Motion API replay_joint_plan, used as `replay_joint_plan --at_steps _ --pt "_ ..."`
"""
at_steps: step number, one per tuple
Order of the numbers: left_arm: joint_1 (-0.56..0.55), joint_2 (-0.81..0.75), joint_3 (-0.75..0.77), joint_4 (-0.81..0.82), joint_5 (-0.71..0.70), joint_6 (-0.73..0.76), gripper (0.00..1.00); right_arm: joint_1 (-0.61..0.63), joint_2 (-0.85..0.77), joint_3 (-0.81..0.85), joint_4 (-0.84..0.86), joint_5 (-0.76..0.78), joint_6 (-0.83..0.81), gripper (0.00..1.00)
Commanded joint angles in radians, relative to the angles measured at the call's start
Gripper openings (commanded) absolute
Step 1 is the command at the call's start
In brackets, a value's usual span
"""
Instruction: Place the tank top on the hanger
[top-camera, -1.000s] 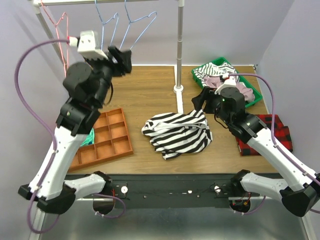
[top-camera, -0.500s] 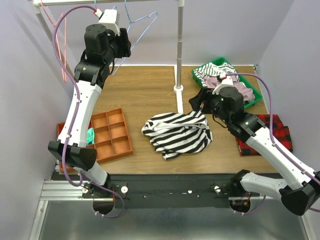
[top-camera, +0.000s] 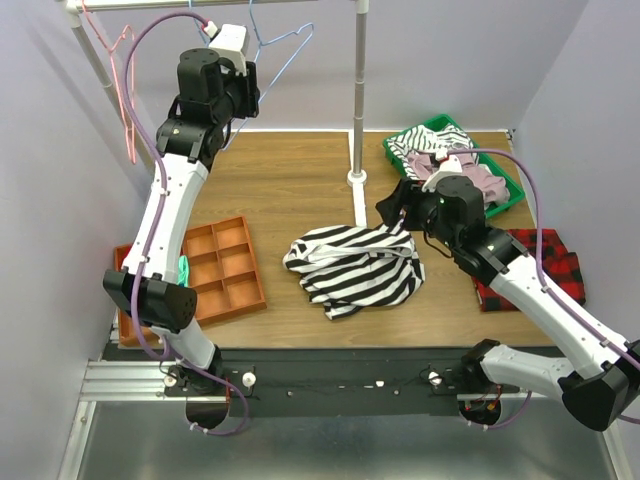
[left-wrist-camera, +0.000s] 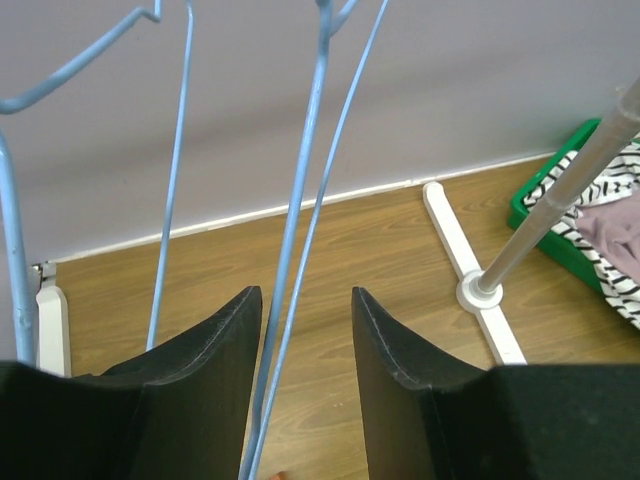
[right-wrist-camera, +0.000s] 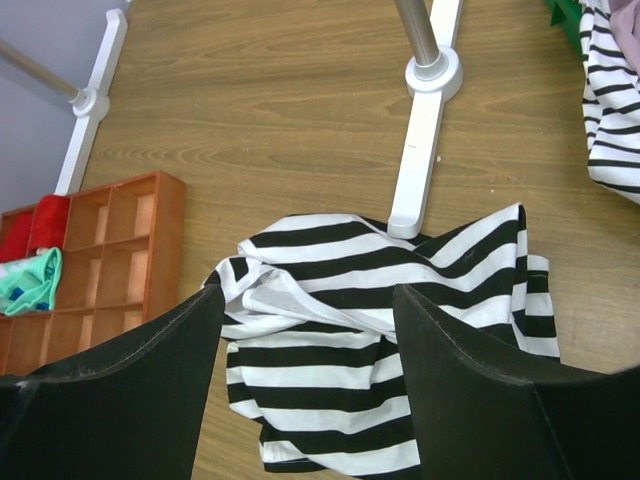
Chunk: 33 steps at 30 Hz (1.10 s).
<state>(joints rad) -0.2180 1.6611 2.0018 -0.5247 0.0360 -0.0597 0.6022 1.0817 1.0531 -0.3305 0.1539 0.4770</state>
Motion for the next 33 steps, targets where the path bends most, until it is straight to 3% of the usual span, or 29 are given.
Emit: replay_joint_plan --at_steps 1,13,17,20,33 --pt "0.005 0.025 -0.009 0.005 -0.024 0.044 0.47 0.001 -0.011 -0.025 0.024 -0.019 -0.017 0.76" --pt "0.006 0.049 -0.008 0.009 -0.013 0.021 0.29 0.002 -0.031 -0.039 0.030 -0.043 -0.029 0.76" --pt "0.006 0.046 0.014 0.009 -0.013 0.006 0.09 0.001 -0.034 -0.036 0.022 -0.040 -0.031 0.76" --pt "0.005 0.040 0.043 0.012 -0.007 -0.009 0.00 0.002 -0.040 -0.031 0.021 -0.034 -0.032 0.76" --pt "0.003 -0.007 0.068 0.009 0.031 -0.032 0.00 0.001 -0.025 -0.011 0.022 -0.030 -0.046 0.76"
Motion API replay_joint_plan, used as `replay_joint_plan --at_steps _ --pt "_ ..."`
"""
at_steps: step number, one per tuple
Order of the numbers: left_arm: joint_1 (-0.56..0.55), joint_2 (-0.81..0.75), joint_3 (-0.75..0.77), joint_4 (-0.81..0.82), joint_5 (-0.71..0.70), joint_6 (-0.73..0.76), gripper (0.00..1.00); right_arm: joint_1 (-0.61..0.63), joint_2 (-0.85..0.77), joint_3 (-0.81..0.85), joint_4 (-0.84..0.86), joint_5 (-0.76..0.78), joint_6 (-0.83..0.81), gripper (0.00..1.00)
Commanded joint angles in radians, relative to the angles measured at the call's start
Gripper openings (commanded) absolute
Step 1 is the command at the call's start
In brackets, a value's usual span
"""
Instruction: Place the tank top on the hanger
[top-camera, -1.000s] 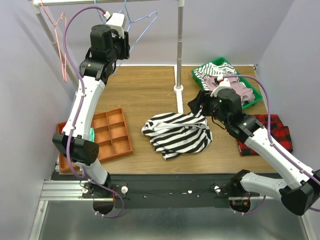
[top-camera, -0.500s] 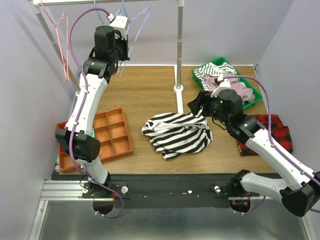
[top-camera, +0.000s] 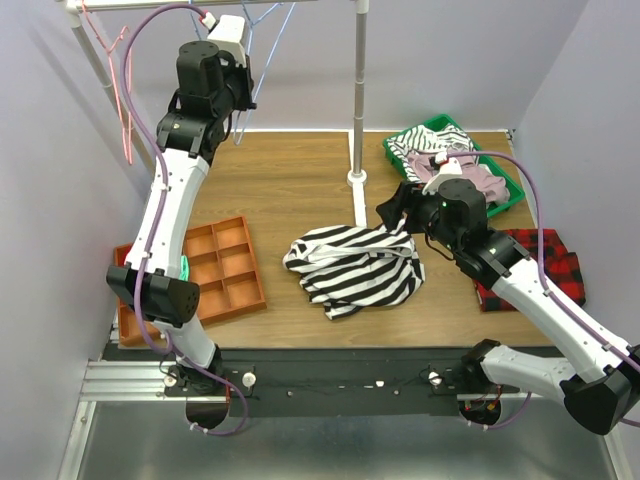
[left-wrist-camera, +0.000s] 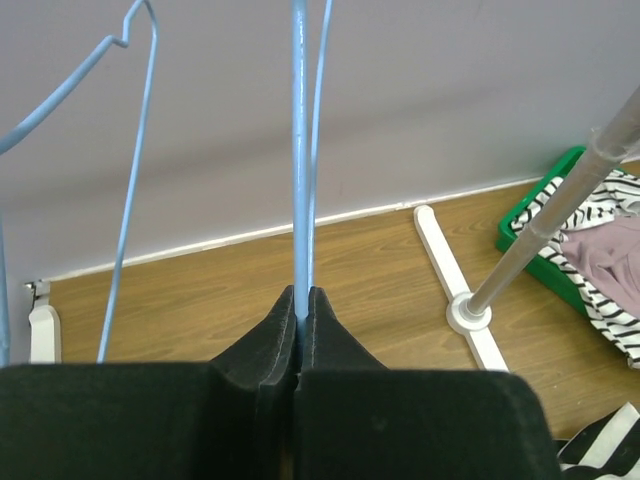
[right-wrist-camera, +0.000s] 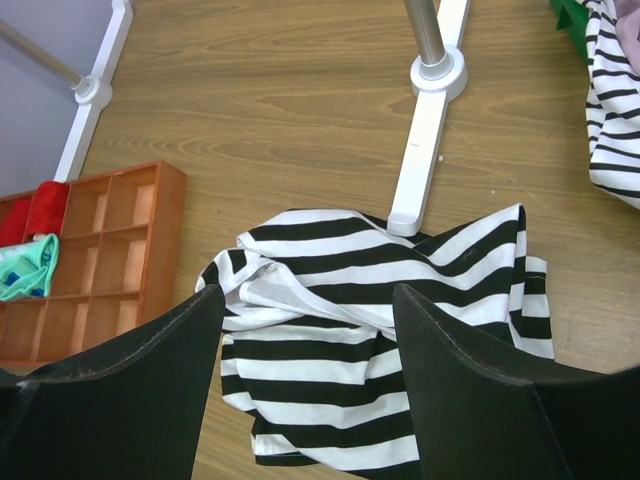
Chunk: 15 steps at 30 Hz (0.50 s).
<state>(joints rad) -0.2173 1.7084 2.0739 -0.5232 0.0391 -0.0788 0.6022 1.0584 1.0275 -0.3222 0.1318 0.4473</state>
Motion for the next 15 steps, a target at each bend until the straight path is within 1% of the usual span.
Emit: replay_joint_plan --at_steps 1,8,12,15 --pt "0.002 -0.067 -0.024 0.014 0.030 -0.015 0.00 0.002 -0.005 0.011 0.015 -0.006 -0.016 0.76" --pt "-0.017 -0.191 -0.211 0.058 0.056 -0.024 0.00 0.001 -0.014 0.009 0.002 0.025 -0.022 0.76" --pt "-0.037 -0.278 -0.307 0.086 0.058 -0.047 0.00 0.001 -0.024 -0.009 -0.006 0.070 -0.015 0.76" --pt "-0.070 -0.338 -0.382 0.085 0.059 -0.061 0.00 0.001 -0.034 -0.032 -0.034 0.107 0.008 0.73"
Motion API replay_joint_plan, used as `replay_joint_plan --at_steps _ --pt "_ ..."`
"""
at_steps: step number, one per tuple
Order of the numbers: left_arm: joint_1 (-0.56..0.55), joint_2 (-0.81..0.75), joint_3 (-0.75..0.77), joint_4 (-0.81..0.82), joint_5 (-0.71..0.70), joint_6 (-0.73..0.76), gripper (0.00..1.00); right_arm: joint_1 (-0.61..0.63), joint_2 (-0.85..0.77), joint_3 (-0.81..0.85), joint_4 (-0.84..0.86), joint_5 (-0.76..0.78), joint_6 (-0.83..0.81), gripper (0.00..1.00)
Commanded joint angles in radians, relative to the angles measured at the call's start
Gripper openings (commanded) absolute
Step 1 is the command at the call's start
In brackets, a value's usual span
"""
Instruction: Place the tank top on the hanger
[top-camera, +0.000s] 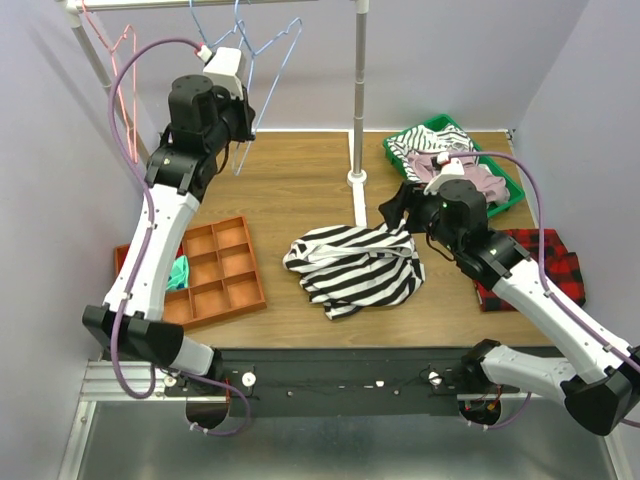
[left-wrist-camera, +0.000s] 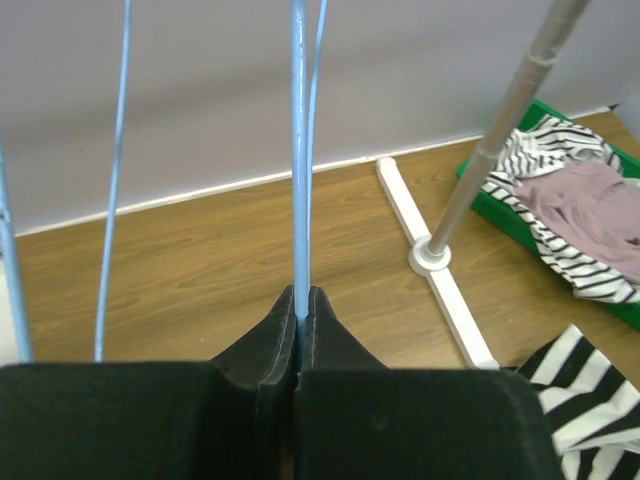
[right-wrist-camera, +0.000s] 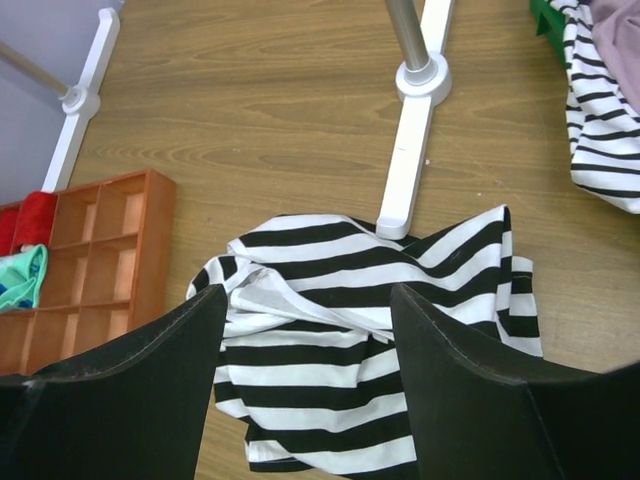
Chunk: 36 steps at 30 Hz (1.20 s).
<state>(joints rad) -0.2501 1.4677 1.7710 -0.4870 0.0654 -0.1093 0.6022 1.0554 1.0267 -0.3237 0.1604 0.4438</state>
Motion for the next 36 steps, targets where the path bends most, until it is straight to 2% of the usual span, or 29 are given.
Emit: replay_joint_plan --at_steps 1,5,6,9,12,17,22,27,36 --pt "-0.052 -0.115 -0.102 0.036 0.033 -0.029 0.00 0.001 -0.035 -0.042 -0.041 0.088 0.021 0.73" --pt "-0.179 -0.227 -0.254 0.005 -0.050 -0.006 0.00 0.001 -0.064 -0.132 -0.041 0.123 0.078 0.66" --pt "-0.255 -0.265 -0.315 -0.005 -0.058 -0.001 0.00 0.001 -0.069 -0.167 -0.046 0.146 0.088 0.65" --pt "-0.387 -0.328 -0.425 -0.077 -0.154 -0.010 0.00 0.001 -0.100 -0.221 -0.076 0.191 0.134 0.61" --pt "-0.474 -0.397 -0.527 -0.091 -0.182 -0.036 0.00 0.001 -0.175 -0.281 -0.078 0.192 0.144 0.59" --pt "-0.643 -0.466 -0.587 -0.214 -0.229 -0.038 0.00 0.001 -0.262 -0.389 -0.087 0.172 0.190 0.57" --pt "-0.690 -0.561 -0.640 -0.300 -0.161 -0.044 0.00 0.001 -0.301 -0.441 -0.060 0.168 0.197 0.54" --pt "-0.703 -0.609 -0.668 -0.378 -0.125 -0.038 0.00 0.001 -0.246 -0.426 -0.051 0.224 0.158 0.45" --pt "-0.716 -0.600 -0.691 -0.409 0.011 -0.013 0.00 0.001 -0.134 -0.421 0.047 0.226 0.148 0.46"
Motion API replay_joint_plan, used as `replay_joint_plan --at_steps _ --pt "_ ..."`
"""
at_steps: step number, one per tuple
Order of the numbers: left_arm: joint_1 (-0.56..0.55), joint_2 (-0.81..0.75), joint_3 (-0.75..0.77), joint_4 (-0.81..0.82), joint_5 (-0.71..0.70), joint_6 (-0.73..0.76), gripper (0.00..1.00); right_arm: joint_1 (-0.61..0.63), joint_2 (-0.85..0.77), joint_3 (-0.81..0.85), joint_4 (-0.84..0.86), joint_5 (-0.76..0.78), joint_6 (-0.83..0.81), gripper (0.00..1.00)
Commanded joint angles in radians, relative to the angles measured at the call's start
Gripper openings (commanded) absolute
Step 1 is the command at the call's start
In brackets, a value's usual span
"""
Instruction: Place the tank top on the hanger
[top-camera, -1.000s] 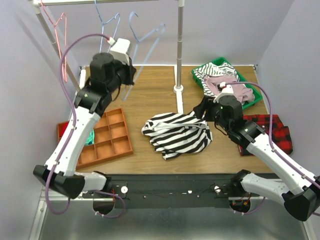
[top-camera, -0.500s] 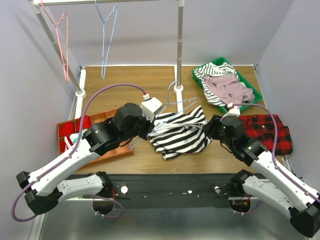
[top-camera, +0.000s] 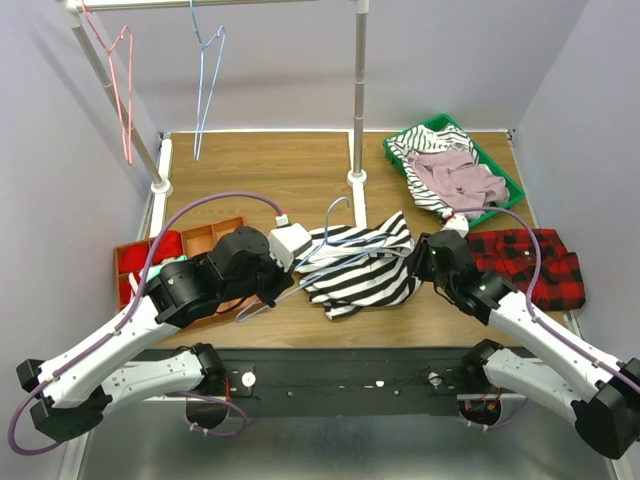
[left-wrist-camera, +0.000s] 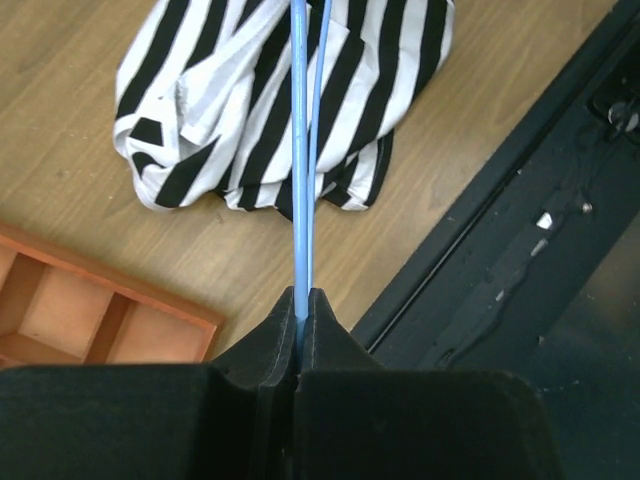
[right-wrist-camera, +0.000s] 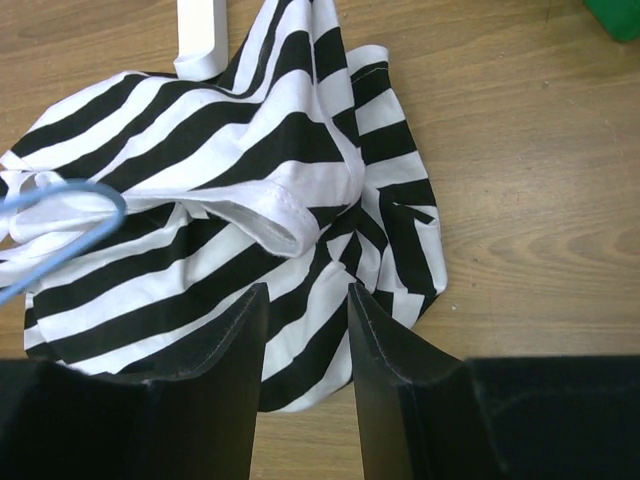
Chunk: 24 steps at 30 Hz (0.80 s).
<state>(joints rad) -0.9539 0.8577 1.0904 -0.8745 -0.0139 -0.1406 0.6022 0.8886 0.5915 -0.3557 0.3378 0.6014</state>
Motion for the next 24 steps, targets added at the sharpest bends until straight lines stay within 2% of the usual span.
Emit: replay_joint_plan --at_steps 1,13,14,15,18,21,24 --pt "-0.017 0.017 -0.011 -0.023 0.095 0.021 0.00 0.001 0.041 0.021 0.098 0.047 -0.011 0.46" --pt "-0.028 0.096 0.029 0.022 0.062 0.065 0.00 0.001 0.205 0.080 0.170 0.147 -0.034 0.45" --pt "-0.028 0.102 0.034 0.025 0.054 0.068 0.00 0.002 0.213 0.082 0.173 0.147 -0.038 0.40" --pt "-0.028 0.118 0.046 0.028 0.045 0.072 0.00 0.001 0.217 0.086 0.173 0.151 -0.038 0.29" --pt "-0.028 0.139 0.065 0.040 0.022 0.087 0.00 0.001 0.240 0.099 0.169 0.155 -0.040 0.08" --pt "-0.028 0.155 0.081 0.054 -0.007 0.099 0.00 0.001 0.263 0.106 0.155 0.158 -0.041 0.01" --pt "-0.028 0.165 0.095 0.062 -0.018 0.108 0.00 0.001 0.276 0.110 0.138 0.161 -0.041 0.01"
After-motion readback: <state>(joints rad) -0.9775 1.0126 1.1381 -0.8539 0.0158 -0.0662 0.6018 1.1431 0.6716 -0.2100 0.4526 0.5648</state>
